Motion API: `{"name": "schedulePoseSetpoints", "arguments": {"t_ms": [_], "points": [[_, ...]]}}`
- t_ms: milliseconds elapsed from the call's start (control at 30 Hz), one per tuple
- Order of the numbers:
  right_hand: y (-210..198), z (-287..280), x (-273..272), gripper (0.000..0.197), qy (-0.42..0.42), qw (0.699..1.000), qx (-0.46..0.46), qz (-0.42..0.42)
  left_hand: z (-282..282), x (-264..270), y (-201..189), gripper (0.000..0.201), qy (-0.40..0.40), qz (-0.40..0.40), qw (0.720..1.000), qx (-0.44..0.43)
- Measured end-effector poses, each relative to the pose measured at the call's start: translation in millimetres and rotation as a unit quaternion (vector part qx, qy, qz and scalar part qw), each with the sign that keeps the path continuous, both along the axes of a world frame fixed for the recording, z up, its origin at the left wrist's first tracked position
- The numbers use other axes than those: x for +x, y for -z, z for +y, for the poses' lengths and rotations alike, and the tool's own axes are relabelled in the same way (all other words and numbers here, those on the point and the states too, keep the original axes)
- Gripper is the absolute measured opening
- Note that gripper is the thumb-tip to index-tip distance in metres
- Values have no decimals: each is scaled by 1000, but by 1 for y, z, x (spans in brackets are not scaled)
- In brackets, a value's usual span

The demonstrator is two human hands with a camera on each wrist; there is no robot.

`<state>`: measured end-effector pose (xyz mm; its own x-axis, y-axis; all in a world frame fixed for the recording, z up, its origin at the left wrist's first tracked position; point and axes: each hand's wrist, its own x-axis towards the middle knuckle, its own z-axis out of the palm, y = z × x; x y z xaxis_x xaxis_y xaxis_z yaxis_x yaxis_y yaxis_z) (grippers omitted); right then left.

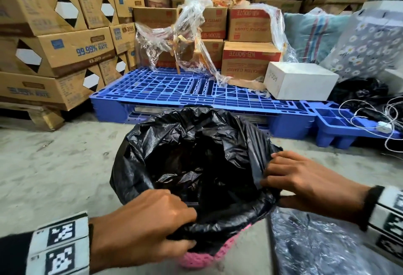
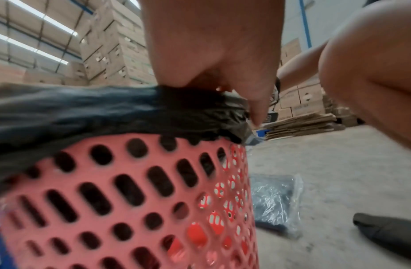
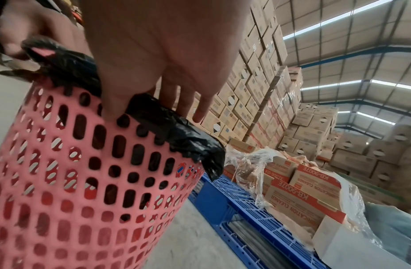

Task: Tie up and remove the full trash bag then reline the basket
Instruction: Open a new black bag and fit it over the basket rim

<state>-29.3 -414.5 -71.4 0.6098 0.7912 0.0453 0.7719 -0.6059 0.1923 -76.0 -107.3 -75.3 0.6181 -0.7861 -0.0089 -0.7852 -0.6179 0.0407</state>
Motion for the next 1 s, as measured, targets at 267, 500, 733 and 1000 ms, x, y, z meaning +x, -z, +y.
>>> {"name": "schedulePoseSetpoints", "arguments": {"t_ms": [267,500,733,1000], "points": [[-46,3,-12,60,72,974,29,211,32,18,-15,42,-14,22,993,-113],[-90,114,23,88,125,945,-123,277,68,76,3,91,-273,45,961,-30],[15,180,64,71,156,905,-308,250,73,82,14,87,-268,139,951,-72],[163,176,93,76,210,886,-286,298,73,82,16,79,-255,141,952,-94]]}}
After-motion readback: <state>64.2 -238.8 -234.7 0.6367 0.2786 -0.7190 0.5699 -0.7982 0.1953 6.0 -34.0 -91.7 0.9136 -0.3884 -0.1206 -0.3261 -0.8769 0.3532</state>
